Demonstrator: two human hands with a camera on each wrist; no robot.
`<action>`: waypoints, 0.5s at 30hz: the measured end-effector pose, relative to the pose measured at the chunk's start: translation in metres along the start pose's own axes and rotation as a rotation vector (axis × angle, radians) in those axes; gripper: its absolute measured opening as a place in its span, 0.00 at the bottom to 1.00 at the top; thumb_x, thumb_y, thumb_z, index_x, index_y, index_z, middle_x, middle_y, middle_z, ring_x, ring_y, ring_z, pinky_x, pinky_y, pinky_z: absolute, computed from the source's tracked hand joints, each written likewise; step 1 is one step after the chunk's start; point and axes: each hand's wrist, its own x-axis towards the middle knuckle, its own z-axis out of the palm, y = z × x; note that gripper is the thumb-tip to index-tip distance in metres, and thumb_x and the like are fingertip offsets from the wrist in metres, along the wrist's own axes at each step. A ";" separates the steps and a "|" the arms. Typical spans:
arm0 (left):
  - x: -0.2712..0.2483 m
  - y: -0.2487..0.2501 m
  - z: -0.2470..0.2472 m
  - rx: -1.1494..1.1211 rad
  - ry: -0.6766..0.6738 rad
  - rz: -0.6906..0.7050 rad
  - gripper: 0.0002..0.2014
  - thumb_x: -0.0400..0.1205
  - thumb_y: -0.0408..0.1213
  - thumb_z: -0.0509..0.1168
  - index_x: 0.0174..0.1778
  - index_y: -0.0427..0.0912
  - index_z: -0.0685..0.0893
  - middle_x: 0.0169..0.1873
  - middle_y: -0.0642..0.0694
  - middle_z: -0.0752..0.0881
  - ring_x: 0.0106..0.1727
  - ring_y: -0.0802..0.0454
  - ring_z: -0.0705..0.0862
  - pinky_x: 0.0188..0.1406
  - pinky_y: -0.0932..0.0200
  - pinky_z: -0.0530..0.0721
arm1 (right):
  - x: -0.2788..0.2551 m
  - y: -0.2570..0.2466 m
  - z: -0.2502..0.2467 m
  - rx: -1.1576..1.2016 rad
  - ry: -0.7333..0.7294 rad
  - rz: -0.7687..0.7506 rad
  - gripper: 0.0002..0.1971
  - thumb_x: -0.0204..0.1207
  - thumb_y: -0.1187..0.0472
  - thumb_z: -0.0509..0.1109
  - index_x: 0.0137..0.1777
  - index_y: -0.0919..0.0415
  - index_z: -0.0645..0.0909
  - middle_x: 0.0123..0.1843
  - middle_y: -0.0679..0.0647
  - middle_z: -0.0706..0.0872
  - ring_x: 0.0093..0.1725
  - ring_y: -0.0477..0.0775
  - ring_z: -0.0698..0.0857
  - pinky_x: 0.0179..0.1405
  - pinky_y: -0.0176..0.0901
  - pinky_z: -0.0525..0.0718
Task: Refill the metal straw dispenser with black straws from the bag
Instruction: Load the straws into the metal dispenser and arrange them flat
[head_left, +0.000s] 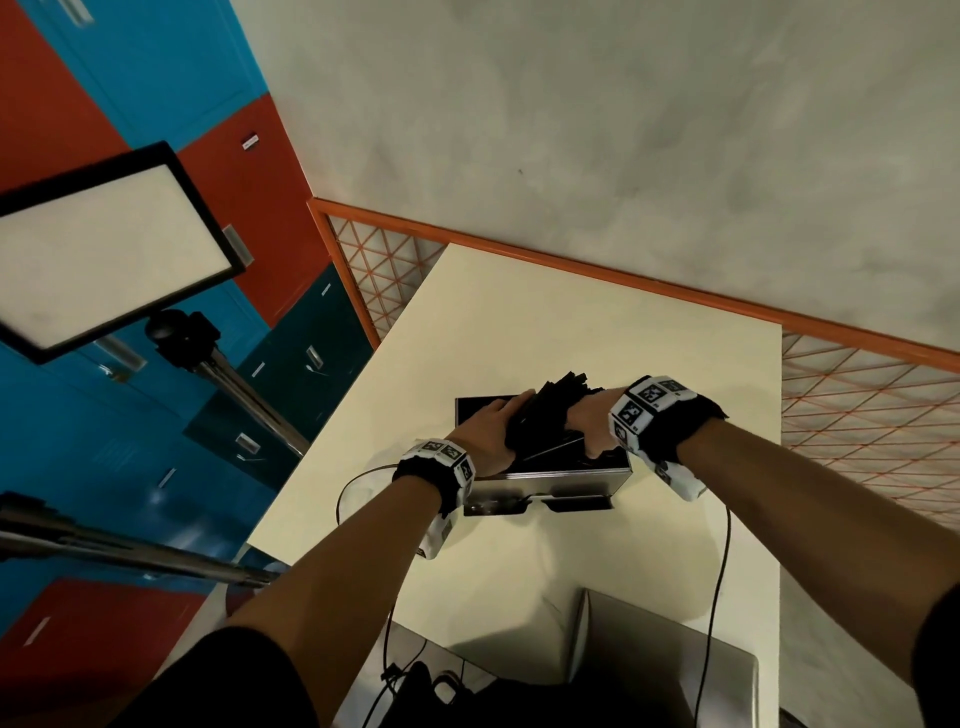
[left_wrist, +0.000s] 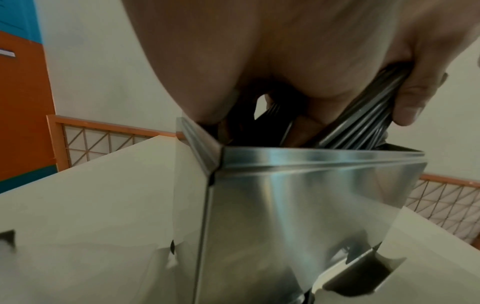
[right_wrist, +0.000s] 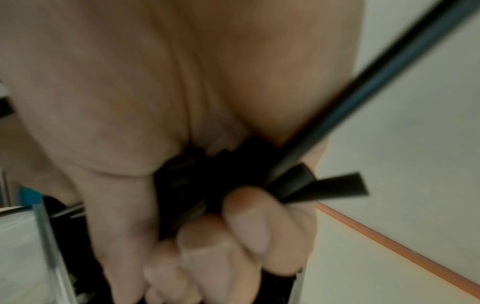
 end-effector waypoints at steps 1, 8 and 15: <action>0.000 0.000 0.000 -0.020 0.002 0.007 0.47 0.78 0.32 0.67 0.90 0.58 0.50 0.80 0.44 0.70 0.77 0.40 0.74 0.76 0.48 0.75 | -0.002 0.004 0.001 0.015 0.038 -0.013 0.15 0.76 0.61 0.73 0.62 0.58 0.83 0.50 0.56 0.80 0.50 0.56 0.80 0.46 0.44 0.73; -0.001 0.009 -0.002 -0.120 -0.001 0.016 0.44 0.77 0.30 0.66 0.89 0.55 0.57 0.78 0.41 0.73 0.76 0.38 0.75 0.76 0.46 0.73 | -0.002 -0.015 0.000 -0.032 -0.175 0.109 0.17 0.81 0.56 0.67 0.33 0.49 0.66 0.29 0.45 0.72 0.36 0.48 0.73 0.29 0.36 0.67; -0.004 0.017 0.011 -0.200 0.018 0.052 0.47 0.77 0.52 0.73 0.89 0.53 0.55 0.83 0.43 0.67 0.81 0.42 0.70 0.80 0.45 0.69 | -0.010 -0.013 -0.001 0.068 -0.069 -0.063 0.14 0.77 0.59 0.69 0.63 0.54 0.81 0.35 0.47 0.82 0.40 0.53 0.83 0.43 0.45 0.83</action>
